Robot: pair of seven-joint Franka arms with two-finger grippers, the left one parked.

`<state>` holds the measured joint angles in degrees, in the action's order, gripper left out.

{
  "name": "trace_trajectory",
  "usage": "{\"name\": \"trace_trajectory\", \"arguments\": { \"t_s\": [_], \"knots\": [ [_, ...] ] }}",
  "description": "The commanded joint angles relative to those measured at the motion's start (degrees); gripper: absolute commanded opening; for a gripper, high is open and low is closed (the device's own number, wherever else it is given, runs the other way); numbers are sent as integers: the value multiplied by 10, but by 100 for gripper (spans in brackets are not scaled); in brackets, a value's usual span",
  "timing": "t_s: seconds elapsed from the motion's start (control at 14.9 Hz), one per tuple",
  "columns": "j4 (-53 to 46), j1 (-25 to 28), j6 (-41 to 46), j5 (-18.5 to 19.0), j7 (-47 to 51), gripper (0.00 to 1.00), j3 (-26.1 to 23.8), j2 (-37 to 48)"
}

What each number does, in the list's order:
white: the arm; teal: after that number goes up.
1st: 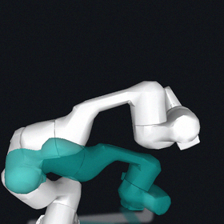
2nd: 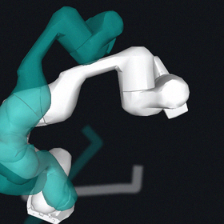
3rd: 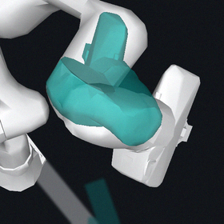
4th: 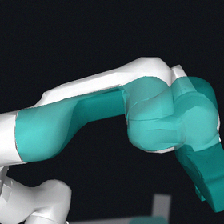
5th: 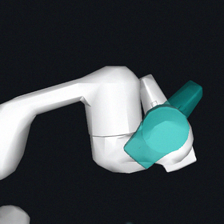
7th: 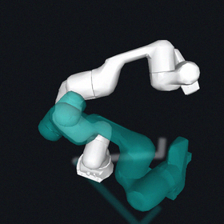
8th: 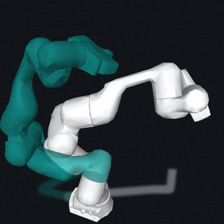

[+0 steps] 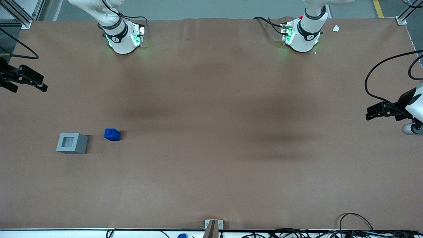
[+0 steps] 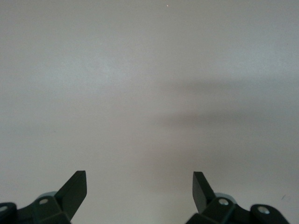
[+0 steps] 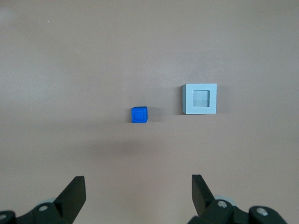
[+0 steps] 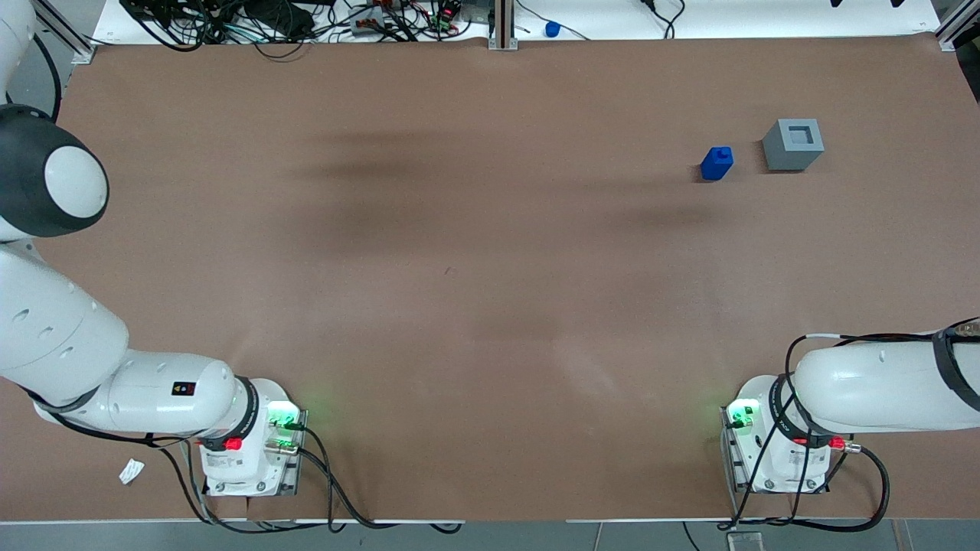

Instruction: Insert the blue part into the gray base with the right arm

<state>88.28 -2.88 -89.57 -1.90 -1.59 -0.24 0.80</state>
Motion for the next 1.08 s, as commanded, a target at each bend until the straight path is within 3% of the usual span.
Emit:
{"name": "trace_trajectory", "arguments": {
  "t_s": [0.0,0.81,1.01],
  "knots": [
    [-9,-5,4,-8,-7,100,-5,-5],
    [1,1,12,-9,-6,100,-6,-4],
    [47,16,-3,-9,-7,100,-7,-4]
  ]
}}
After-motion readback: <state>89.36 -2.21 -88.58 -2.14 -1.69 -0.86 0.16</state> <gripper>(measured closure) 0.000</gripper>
